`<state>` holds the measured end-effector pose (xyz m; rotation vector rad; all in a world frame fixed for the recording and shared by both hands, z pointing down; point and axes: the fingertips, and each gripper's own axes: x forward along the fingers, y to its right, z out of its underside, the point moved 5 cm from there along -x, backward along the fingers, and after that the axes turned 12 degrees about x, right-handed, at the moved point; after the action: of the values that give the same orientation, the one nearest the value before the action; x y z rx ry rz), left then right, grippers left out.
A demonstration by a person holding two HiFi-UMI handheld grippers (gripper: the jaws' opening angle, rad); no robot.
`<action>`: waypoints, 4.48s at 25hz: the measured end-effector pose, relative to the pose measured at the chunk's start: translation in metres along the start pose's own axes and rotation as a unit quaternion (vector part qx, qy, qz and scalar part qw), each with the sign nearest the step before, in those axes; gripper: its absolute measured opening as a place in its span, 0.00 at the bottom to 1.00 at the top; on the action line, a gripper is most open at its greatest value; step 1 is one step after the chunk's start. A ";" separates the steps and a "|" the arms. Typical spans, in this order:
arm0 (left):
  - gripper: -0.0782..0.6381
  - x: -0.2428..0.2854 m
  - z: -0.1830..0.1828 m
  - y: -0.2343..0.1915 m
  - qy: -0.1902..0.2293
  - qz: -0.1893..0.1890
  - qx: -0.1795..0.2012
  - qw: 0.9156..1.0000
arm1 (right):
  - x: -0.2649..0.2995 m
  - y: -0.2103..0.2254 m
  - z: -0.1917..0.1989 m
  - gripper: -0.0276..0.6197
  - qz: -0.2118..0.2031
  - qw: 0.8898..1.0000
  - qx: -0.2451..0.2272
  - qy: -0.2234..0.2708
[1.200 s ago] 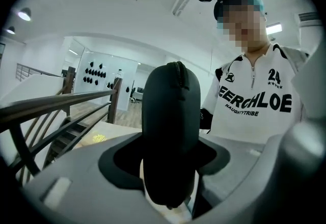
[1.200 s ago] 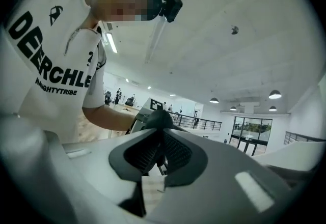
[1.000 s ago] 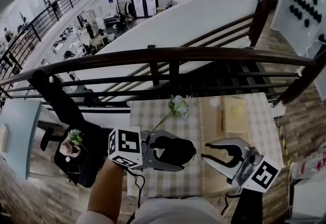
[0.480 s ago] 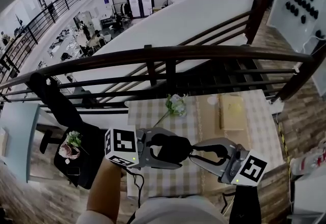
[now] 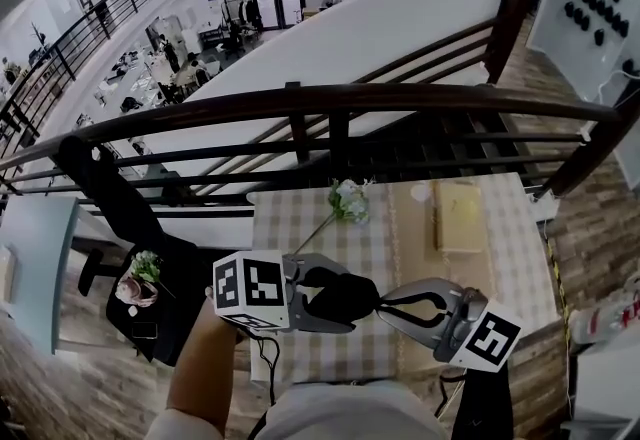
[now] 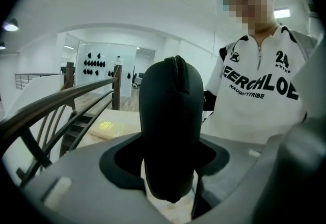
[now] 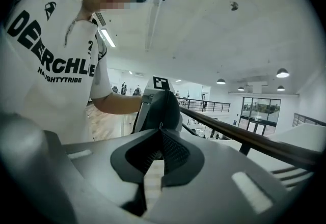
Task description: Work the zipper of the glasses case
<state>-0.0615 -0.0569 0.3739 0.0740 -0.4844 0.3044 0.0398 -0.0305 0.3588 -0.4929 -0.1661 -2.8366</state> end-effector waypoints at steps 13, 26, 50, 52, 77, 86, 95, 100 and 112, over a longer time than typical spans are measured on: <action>0.46 0.016 0.034 0.001 -0.167 -0.026 0.041 0.985 | 0.001 0.004 0.026 0.09 -0.027 0.997 0.074 0.022; 0.56 0.018 0.005 0.000 0.049 -0.164 0.155 0.973 | -0.009 0.013 -0.005 0.09 -0.018 0.986 0.101 0.132; 0.61 -0.003 -0.027 -0.008 0.285 -0.262 0.068 0.920 | -0.038 0.026 -0.024 0.09 -0.073 0.894 0.241 0.371; 0.61 -0.001 -0.029 -0.008 0.284 -0.254 0.073 0.922 | -0.035 0.022 -0.025 0.09 -0.093 0.878 0.258 0.394; 0.45 -0.015 0.009 -0.009 -0.006 -0.264 0.135 0.955 | -0.014 0.028 0.005 0.09 0.018 0.957 0.204 0.205; 0.43 0.011 0.050 -0.014 -0.204 -0.238 0.151 0.938 | 0.008 0.019 0.024 0.09 0.039 0.976 0.175 0.123; 0.43 0.014 0.047 -0.013 -0.146 -0.230 0.131 0.953 | 0.002 0.021 0.024 0.09 0.027 0.973 0.181 0.138; 0.56 0.016 0.029 -0.007 -0.050 -0.238 0.150 0.958 | -0.010 0.023 0.015 0.09 0.004 0.961 0.200 0.192; 0.63 0.032 0.002 -0.007 0.120 -0.229 0.079 0.963 | -0.022 0.024 -0.008 0.09 -0.037 0.925 0.226 0.304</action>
<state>-0.0335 -0.0548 0.3912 0.2977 -0.1910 -0.1046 0.0641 -0.0494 0.3455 0.4936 -0.6948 -2.7341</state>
